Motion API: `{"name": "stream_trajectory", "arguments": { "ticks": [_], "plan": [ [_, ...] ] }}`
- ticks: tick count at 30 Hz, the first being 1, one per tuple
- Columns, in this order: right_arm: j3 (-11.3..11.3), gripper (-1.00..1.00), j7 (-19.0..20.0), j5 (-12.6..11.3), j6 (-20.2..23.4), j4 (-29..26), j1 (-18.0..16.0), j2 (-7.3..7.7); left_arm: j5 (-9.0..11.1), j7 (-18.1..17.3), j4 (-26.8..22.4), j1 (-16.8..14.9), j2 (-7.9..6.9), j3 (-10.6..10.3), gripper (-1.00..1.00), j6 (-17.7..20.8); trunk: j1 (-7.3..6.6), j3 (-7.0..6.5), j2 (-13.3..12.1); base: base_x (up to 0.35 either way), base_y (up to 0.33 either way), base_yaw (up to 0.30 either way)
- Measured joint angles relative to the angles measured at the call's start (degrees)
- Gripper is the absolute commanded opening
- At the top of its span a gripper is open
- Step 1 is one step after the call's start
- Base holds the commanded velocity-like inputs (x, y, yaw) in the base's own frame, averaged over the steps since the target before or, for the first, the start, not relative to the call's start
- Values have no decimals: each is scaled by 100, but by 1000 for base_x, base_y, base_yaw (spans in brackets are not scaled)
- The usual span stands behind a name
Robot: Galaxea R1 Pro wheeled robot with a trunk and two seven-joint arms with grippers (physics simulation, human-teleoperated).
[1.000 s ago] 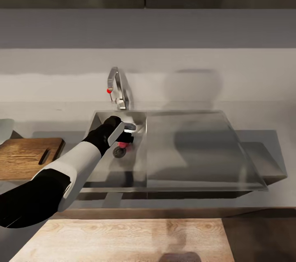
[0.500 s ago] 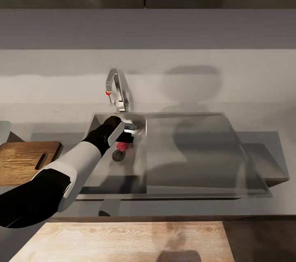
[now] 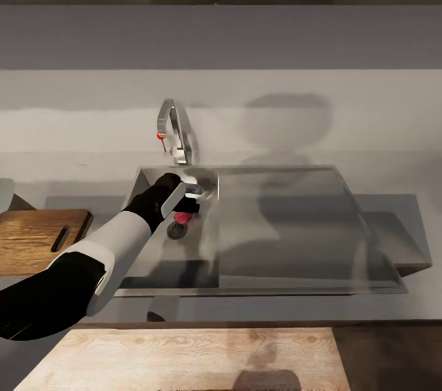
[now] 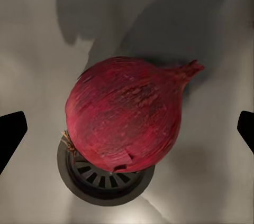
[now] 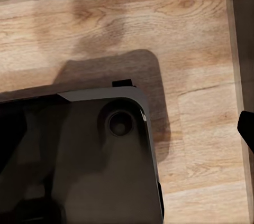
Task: In the kitchen, take the Vidalia onion out of the sink, dice it on the chopping board with the paring knife, put the diced onion into the bowl on the countertop, then place both the paring knife and the chopping board into the sink.
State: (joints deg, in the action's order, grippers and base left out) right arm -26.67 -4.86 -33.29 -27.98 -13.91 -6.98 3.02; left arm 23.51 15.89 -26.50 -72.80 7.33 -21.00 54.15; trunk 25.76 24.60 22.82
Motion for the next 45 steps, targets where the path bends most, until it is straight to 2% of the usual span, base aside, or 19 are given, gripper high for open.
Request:
{"name": "stream_trajectory", "arguments": {
  "ticks": [19, 44, 45],
  "plan": [
    [0, 100, 0, 0, -2, 0, -1, -3, 2, 0, 0, 7, 0, 0, 100, 1, 0, 163, 0, 55, 0, 0],
    [0, 100, 0, 0, -3, 0, -3, -3, -4, 0, -6, 84, 0, 0, 100, -7, 0, 375, 1, -38, 0, 0],
    [0, 100, 0, 0, -1, 0, -3, -4, -4, 0, -6, 84, 0, 0, -100, -7, 0, 378, 1, 0, 0, 0]
  ]
}}
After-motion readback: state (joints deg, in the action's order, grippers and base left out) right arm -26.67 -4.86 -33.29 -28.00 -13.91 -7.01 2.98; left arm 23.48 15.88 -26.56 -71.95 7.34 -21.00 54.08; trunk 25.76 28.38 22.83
